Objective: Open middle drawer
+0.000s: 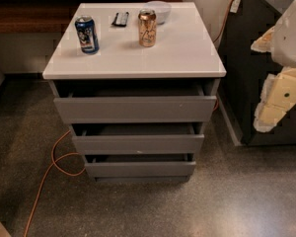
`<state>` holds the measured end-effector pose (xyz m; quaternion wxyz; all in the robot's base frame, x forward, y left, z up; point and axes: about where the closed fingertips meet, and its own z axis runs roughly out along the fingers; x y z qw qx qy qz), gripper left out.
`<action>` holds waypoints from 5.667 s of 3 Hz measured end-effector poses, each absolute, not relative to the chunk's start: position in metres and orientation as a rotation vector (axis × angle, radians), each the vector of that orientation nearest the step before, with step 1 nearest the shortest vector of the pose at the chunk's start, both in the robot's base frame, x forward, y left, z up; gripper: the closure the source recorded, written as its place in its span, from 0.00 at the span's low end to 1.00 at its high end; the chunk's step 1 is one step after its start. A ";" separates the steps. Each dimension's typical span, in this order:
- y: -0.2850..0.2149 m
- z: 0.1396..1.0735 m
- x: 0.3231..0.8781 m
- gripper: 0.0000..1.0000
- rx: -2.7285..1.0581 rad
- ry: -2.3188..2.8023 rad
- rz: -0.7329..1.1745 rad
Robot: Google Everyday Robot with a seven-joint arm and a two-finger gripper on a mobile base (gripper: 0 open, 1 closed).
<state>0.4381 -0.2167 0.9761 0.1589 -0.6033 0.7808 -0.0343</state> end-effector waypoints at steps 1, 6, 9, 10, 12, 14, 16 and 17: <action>-0.215 0.975 0.439 0.00 -1.723 2.226 -0.091; -0.104 0.813 0.511 0.00 -1.740 2.006 0.206; -0.041 0.729 0.534 0.00 -1.862 1.934 0.154; -0.042 0.710 0.543 0.00 -1.878 1.955 0.164; -0.028 0.615 0.567 0.00 -1.987 1.991 0.117; -0.025 0.533 0.594 0.00 -2.020 1.908 0.070; -0.037 0.478 0.632 0.00 -2.013 1.778 0.039; -0.047 0.458 0.656 0.00 -1.995 1.759 0.015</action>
Offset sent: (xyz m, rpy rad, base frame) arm 0.0124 0.0166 -0.0213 0.0765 0.0060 0.0263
